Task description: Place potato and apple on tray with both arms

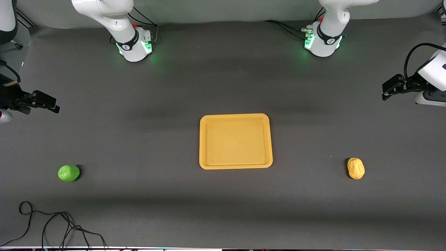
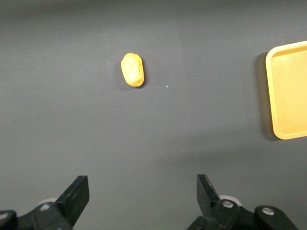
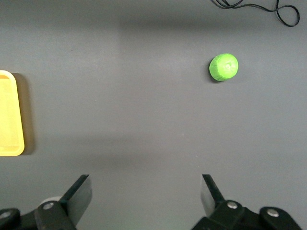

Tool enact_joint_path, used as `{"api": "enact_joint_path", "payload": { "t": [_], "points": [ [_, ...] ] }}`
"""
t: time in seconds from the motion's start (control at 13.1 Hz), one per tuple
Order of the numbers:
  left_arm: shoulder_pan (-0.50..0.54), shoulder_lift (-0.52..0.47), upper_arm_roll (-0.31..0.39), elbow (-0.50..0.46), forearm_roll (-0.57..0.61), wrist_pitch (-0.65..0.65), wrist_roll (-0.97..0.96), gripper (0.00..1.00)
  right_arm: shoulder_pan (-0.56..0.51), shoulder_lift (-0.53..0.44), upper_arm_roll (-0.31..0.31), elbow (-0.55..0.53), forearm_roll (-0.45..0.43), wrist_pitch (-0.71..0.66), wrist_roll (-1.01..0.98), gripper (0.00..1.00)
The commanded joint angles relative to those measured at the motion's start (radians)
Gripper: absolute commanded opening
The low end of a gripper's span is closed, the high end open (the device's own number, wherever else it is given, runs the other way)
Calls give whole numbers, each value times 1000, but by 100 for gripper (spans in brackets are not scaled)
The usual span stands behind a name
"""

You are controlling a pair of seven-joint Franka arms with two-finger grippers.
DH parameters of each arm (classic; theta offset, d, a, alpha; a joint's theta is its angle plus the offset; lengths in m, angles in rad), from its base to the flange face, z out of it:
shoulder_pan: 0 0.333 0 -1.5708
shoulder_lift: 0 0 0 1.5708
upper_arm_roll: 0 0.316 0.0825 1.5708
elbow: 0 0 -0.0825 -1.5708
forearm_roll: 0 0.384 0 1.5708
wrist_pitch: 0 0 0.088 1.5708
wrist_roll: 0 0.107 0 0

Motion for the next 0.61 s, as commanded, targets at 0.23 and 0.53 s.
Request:
{"api": "enact_joint_path", "payload": {
  "t": [0.23,0.53],
  "points": [
    [-1,2,5,10,-5,-17,11,100,11,7,-9,19,14,-16,5,100],
    [21,29,5,1,-5,23,16,100,14,11,-7,10,10,-1,-39,100]
  ]
}}
